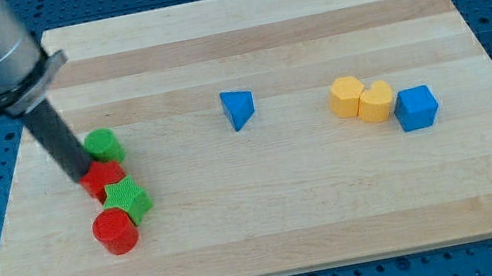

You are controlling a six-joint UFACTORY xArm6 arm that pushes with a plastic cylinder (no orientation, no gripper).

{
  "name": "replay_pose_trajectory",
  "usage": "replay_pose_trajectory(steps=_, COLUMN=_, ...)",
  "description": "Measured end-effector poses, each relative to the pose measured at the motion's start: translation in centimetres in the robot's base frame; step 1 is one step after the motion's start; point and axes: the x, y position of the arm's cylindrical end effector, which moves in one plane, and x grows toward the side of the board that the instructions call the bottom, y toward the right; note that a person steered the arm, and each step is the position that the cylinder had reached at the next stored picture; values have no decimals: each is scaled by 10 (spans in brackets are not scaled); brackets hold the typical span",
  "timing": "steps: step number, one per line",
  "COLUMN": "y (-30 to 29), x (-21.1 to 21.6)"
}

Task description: Push the green circle down a bit

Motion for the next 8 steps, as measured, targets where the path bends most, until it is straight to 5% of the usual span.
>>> replay_pose_trajectory(steps=3, y=-69, x=-5)
replay_pose_trajectory(steps=5, y=-40, x=-82)
replay_pose_trajectory(steps=6, y=0, x=-82)
replay_pose_trajectory(steps=8, y=-14, x=-41)
